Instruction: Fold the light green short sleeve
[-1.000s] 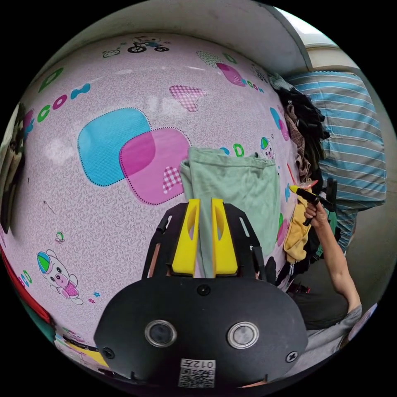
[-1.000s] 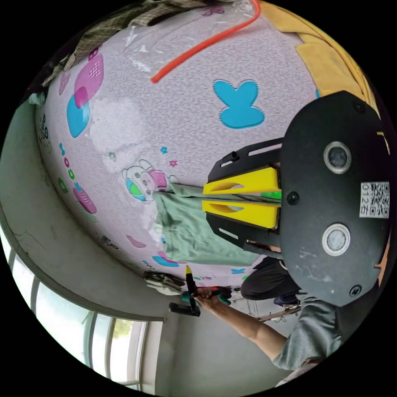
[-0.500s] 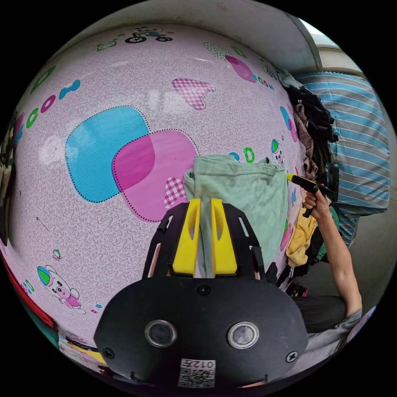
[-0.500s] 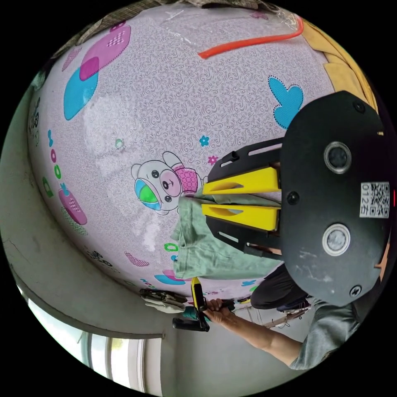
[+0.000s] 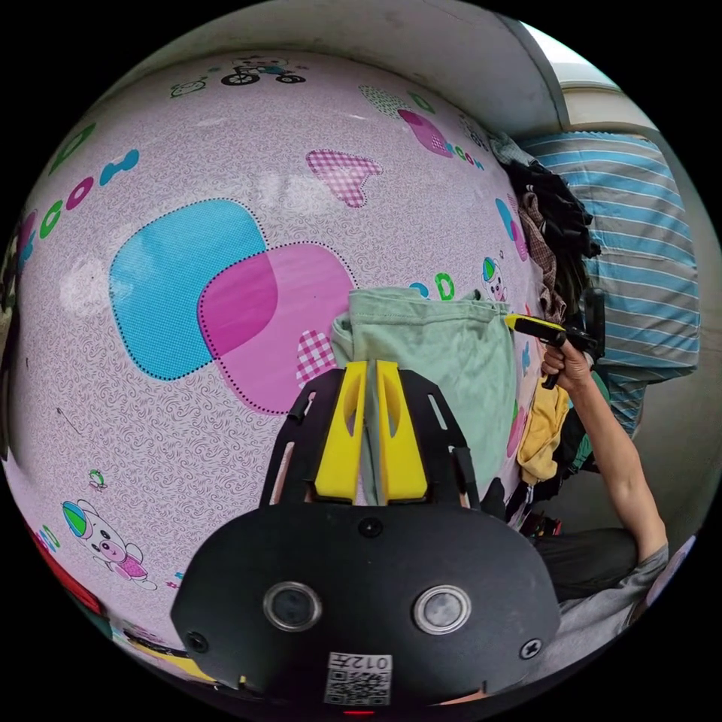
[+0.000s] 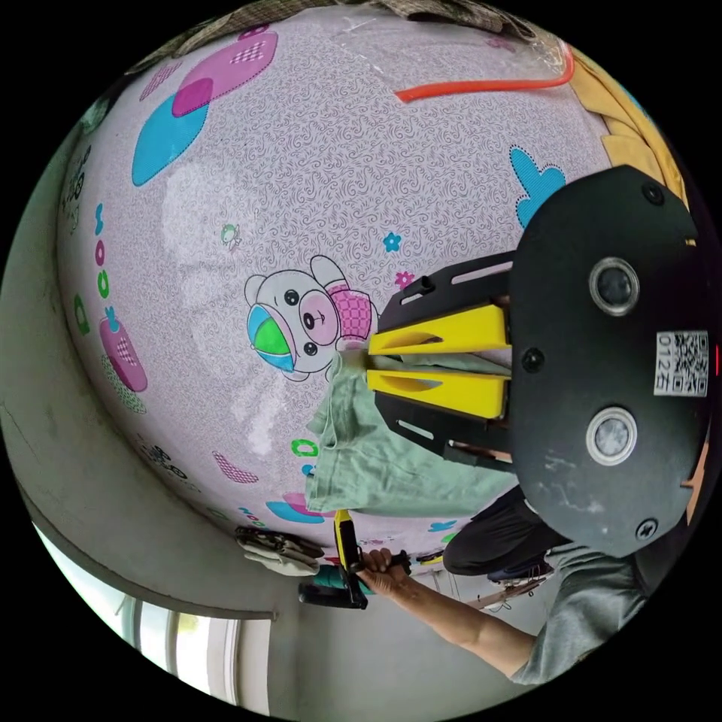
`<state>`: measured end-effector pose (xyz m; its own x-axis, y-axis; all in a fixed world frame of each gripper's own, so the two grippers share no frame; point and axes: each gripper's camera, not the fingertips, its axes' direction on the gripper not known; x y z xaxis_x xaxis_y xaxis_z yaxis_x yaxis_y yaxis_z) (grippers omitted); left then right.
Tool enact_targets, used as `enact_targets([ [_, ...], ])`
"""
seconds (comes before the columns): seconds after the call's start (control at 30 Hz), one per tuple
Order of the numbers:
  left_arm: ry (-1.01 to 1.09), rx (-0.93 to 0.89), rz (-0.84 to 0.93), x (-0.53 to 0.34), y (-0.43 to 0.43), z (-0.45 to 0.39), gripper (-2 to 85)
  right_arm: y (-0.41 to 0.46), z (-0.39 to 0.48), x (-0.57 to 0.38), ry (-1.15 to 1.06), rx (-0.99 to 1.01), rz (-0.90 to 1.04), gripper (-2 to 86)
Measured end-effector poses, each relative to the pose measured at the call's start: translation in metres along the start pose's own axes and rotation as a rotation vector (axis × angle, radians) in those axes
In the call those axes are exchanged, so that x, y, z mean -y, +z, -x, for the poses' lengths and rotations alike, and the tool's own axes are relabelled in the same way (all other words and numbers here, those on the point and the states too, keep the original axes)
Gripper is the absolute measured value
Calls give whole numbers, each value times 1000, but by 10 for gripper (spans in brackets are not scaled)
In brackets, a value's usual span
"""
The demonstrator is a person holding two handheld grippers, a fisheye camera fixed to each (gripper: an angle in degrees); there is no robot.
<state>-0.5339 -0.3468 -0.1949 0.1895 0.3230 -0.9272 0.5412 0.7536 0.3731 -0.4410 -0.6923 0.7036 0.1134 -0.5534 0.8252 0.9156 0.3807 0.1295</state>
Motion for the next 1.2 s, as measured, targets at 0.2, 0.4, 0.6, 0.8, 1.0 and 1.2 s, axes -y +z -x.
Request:
enact_targets([
  [0.2, 16, -7, -57, -14, -17, 1, 5, -18, 7, -11, -28, -17, -84, -8],
  [0.4, 49, 4, -98, -30, -29, 6, 7, -28, 6, -20, -17, -40, -142, -9],
  [0.6, 7, -35, -159, -40, -32, 16, 14, -18, 7, -22, -1, -47, -108, -9],
  [0.8, 5, -47, -175, -39, -28, 20, 20, -16, 4, -29, 27, -10, -115, -9],
  [1.0, 25, -36, -128, -40, -18, 19, 9, -13, 4, -39, 34, -10, -125, -10],
  [1.2, 141, 53, -215, -60, -32, 15, 6, -18, 13, -58, -6, -73, -226, -10],
])
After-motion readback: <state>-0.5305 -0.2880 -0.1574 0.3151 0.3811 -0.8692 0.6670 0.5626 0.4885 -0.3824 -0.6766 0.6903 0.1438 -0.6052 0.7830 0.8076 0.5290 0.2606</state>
